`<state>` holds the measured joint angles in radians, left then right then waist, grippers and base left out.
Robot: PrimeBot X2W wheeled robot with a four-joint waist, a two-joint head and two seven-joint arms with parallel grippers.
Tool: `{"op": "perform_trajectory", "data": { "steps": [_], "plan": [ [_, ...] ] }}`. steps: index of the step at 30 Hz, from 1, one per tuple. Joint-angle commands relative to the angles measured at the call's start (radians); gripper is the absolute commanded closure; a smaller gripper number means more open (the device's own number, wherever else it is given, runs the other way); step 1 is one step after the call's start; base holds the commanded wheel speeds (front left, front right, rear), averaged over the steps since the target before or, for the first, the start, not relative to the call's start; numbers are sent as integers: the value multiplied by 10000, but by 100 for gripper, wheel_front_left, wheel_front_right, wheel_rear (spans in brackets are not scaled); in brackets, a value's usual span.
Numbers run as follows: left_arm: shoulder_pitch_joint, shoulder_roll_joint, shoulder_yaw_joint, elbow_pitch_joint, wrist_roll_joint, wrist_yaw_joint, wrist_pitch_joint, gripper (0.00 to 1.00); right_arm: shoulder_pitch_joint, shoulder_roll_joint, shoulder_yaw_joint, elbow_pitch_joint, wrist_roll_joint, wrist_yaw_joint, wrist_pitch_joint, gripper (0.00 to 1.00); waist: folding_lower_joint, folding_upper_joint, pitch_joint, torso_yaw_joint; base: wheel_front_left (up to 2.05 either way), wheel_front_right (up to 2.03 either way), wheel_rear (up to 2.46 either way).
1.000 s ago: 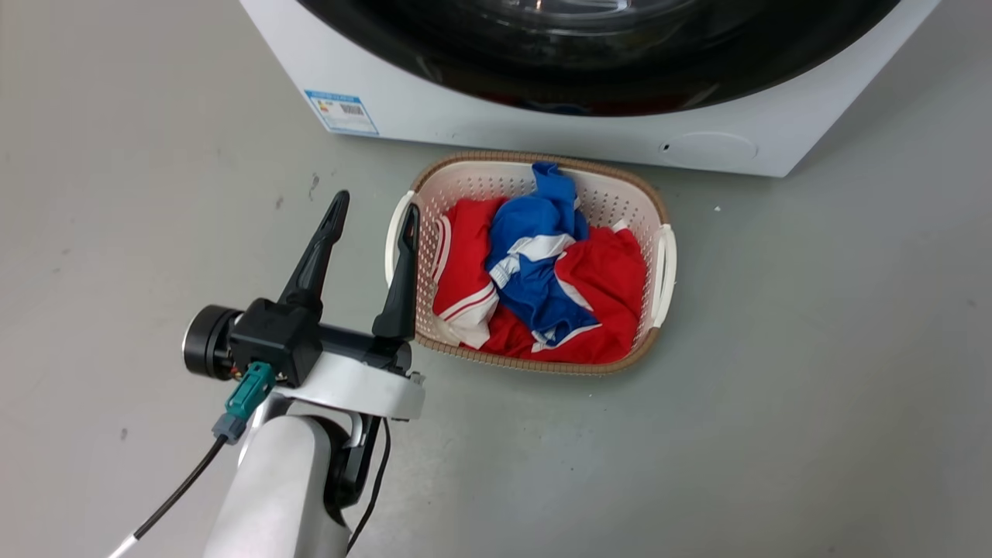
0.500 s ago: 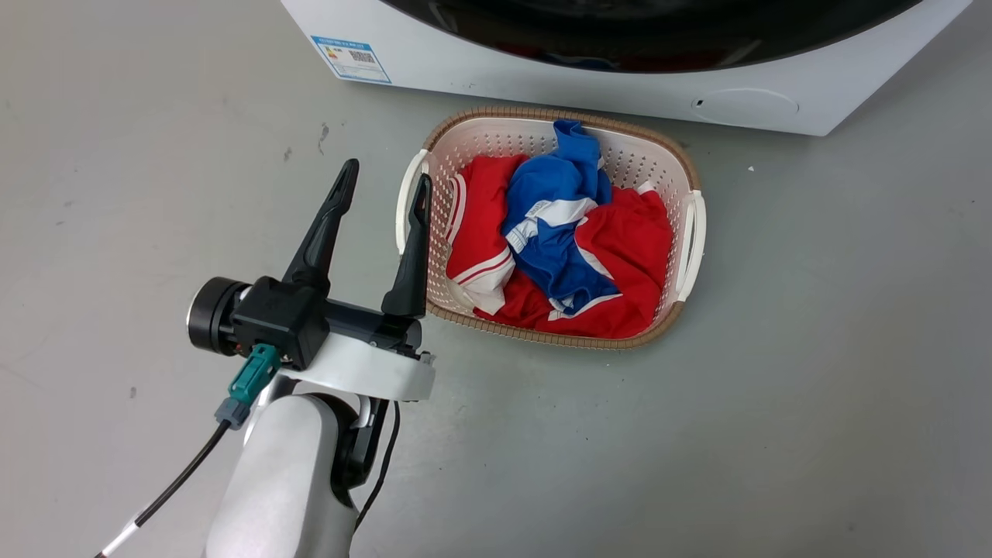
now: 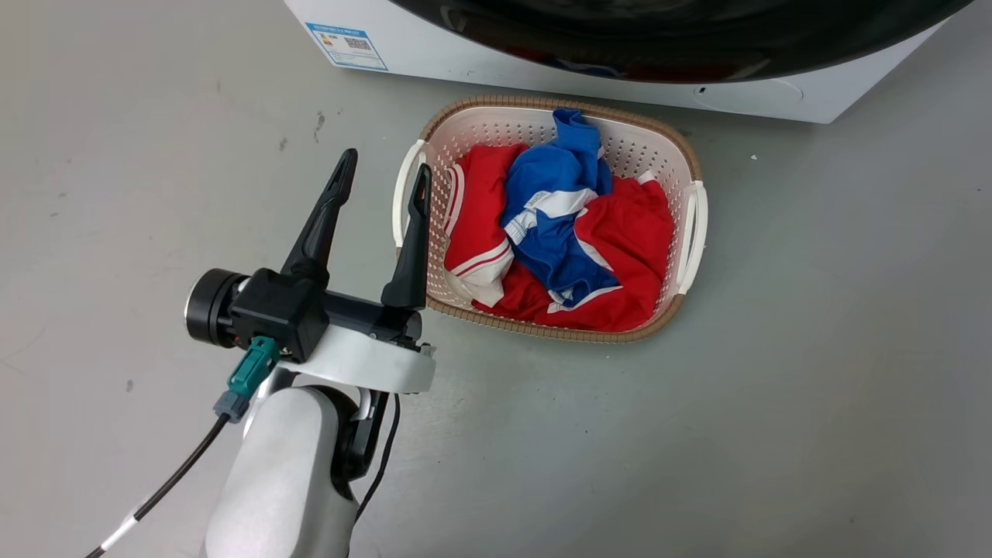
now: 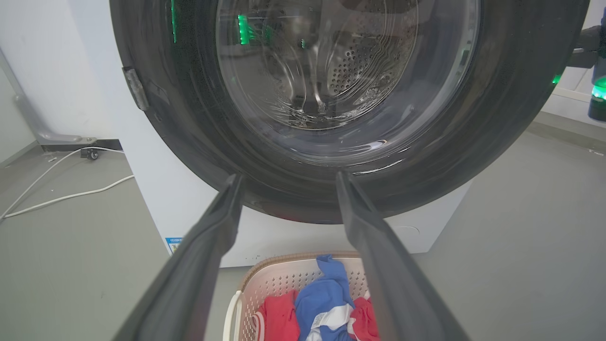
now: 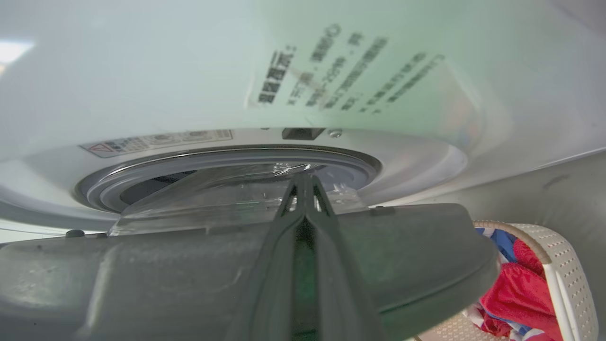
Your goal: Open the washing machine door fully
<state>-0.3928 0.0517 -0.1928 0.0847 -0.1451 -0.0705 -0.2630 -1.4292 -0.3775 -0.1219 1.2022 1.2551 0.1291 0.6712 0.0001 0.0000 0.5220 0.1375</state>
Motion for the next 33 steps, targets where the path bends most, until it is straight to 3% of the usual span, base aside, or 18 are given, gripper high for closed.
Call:
{"op": "perform_trajectory", "data": {
  "steps": [1, 17, 33],
  "plan": [
    [-134, -16, -2, 1, 29, 28, -26, 0, 156, 413, 85, -30, 32, 29, 250, 100, -1, 0, -18, -17, 0, 0, 0],
    [245, -13, -61, 396, -71, 3, -26, 0, 1921, 561, 106, -798, 285, 26, 1993, 100, -1, 0, -1033, -261, 0, 0, 0],
    [1679, 66, -215, 1033, 40, -232, -26, 0, 5075, 1406, 96, -2539, 516, 27, 3328, 100, -1, 0, -3212, 75, 0, 0, 0]
  ]
}}
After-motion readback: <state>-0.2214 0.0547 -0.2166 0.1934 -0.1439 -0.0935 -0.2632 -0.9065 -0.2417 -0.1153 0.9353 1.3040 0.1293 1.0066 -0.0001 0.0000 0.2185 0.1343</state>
